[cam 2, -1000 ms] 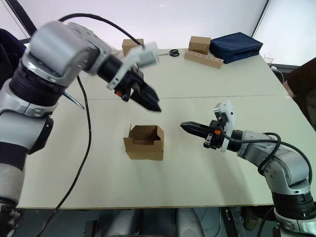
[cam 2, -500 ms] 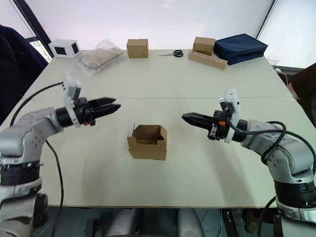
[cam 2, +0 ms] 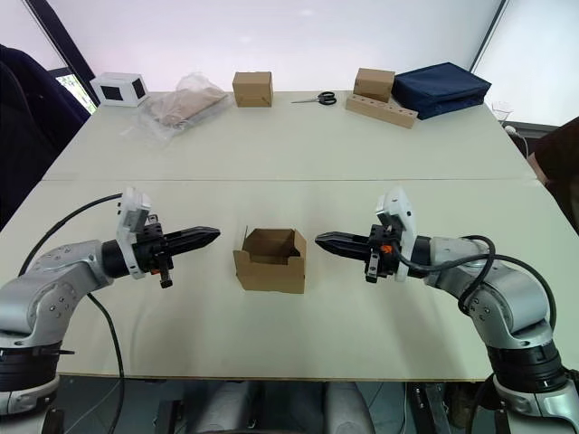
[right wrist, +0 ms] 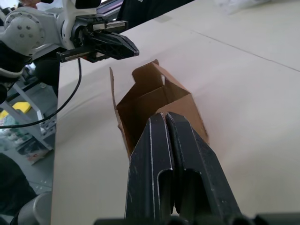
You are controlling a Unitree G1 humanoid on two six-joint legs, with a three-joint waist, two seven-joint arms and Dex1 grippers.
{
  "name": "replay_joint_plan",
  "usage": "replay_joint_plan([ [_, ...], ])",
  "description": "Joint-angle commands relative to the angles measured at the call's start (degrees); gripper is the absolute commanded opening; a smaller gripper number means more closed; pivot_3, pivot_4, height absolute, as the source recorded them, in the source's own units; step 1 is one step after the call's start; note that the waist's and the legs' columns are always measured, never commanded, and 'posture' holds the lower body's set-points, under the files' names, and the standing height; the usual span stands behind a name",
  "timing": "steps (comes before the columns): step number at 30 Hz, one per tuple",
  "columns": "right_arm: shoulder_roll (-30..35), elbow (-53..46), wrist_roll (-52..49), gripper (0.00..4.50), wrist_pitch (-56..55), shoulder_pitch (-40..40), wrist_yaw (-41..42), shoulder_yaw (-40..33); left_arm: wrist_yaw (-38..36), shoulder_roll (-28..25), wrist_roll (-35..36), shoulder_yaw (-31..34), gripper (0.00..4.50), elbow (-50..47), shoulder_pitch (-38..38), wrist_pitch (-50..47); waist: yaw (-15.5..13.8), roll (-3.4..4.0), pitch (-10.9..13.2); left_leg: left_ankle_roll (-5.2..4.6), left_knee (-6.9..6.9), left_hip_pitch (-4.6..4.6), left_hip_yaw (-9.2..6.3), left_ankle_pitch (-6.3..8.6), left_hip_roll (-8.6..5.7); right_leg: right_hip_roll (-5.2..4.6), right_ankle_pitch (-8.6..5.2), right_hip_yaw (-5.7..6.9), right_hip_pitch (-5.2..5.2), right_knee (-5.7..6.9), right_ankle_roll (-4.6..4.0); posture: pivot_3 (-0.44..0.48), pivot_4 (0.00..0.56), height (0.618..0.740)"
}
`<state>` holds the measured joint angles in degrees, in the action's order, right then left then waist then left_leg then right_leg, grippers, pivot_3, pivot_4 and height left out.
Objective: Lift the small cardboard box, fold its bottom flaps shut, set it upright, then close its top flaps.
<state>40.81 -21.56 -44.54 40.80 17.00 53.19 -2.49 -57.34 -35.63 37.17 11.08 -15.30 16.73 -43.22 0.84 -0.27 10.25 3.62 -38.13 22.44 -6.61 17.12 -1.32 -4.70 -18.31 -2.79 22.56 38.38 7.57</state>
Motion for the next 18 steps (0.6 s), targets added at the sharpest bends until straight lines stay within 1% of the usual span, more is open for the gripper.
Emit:
replay_joint_plan([
  [1,-0.77,0.01,2.71,0.0,-2.46,1.77,0.81,2.13,-1.21,-0.53,-0.3,-2.24,0.05,1.0,2.86,2.44,0.09,0.01,-0.01,0.0,0.0,-0.01,0.01,0.0,0.0,0.0,0.0,0.0,-0.01,0.0,0.0,0.0,0.15,0.74],
  [5,-1.67,2.19,6.08,0.0,-4.55,3.31,1.19,4.48,-2.3,-0.69,-1.21,-4.7,0.05,3.2,4.74,3.98,0.2,0.01,0.0,0.0,0.03,-0.01,0.01,0.0,0.0,0.0,0.0,-0.01,0.0,-0.05,0.0,0.0,0.15,0.74],
  [8,-2.29,2.72,6.81,0.0,-4.79,4.04,1.64,5.17,-3.55,-0.92,-1.36,-5.92,0.05,4.23,4.8,4.92,0.28,0.01,0.0,0.0,0.03,-0.01,0.01,0.0,0.0,0.01,0.0,0.0,0.01,-0.04,0.0,0.0,0.15,0.74],
  [18,-3.61,1.91,6.91,0.0,-3.8,4.72,2.39,6.47,-3.74,-1.01,-2.14,-8.56,0.05,1.6,2.55,6.08,0.26,0.01,0.0,-0.01,0.05,-0.01,0.0,0.0,0.01,0.0,0.0,-0.01,0.01,-0.06,0.0,0.0,0.15,0.74],
])
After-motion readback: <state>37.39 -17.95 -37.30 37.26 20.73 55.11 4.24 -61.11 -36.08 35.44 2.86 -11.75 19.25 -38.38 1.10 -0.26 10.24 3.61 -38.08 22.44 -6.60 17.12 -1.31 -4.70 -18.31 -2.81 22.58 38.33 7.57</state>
